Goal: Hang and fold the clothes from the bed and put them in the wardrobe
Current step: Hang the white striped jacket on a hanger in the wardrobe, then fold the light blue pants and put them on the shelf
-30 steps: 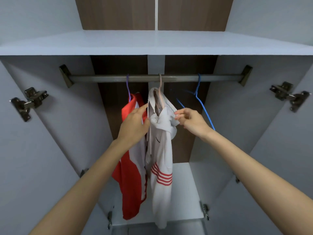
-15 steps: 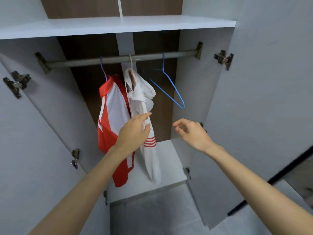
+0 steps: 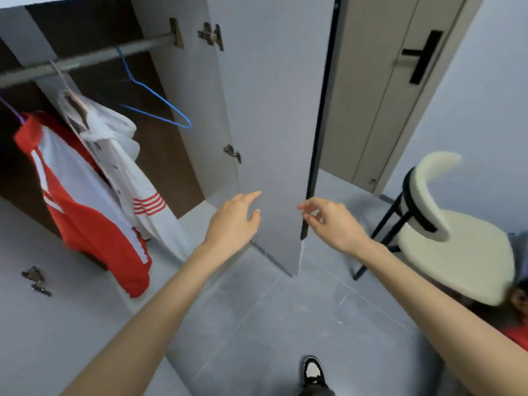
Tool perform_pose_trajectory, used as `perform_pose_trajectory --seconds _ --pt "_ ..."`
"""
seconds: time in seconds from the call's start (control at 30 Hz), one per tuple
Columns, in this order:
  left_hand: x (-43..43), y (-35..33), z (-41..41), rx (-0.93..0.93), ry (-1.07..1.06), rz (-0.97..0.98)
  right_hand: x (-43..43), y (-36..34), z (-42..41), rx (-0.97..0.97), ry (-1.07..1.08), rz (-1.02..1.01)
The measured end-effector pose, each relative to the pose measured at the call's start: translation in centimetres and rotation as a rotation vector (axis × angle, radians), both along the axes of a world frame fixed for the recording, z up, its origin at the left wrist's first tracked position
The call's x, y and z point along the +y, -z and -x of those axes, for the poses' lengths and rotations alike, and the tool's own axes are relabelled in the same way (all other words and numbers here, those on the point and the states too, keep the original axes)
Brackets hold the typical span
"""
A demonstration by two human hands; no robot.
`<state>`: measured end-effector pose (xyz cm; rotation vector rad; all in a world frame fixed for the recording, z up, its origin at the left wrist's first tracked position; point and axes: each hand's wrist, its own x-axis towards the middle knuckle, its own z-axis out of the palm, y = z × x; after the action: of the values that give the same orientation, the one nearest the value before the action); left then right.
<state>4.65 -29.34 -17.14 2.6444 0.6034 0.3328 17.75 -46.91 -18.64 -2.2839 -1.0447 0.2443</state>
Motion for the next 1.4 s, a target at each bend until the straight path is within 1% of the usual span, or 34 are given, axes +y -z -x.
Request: perform_pose_trajectory --seconds 0.17,0.37,0.57,0.73,0.83,1.0,1.27,1.4 --pt "-9.0 0.9 -5.0 0.027 0.24 0.066 -11.4 1.4 -0.5 0.04 0.241 -0.005" --pt "-20.7 2.4 -11.1 0.076 0.532 0.057 -24.7 3.0 -1.1 0.081 0.534 -0.018" --pt "-32.3 4.3 -17.5 0.126 0.718 0.118 -36.9 5.3 -2.7 0.119 0.758 -0.023" --pt "-41.7 6.4 -23.0 0.202 0.801 0.137 -46.4 8.5 -5.9 0.153 0.862 0.022" --pt "-47.3 7.8 -26.3 0.256 0.853 0.133 -51.7 10.0 -7.8 0.175 0.911 0.014" --pt "-54.6 10.0 -31.6 0.307 0.892 0.124 -59.4 12.0 -11.3 0.232 0.982 0.035" --pt "-62.9 15.4 -39.5 0.38 0.956 0.153 -66.3 16.0 -17.0 0.331 1.132 0.058" --pt "-66.1 18.5 -44.3 0.439 0.994 0.204 -68.2 18.5 -21.2 0.33 1.126 0.136"
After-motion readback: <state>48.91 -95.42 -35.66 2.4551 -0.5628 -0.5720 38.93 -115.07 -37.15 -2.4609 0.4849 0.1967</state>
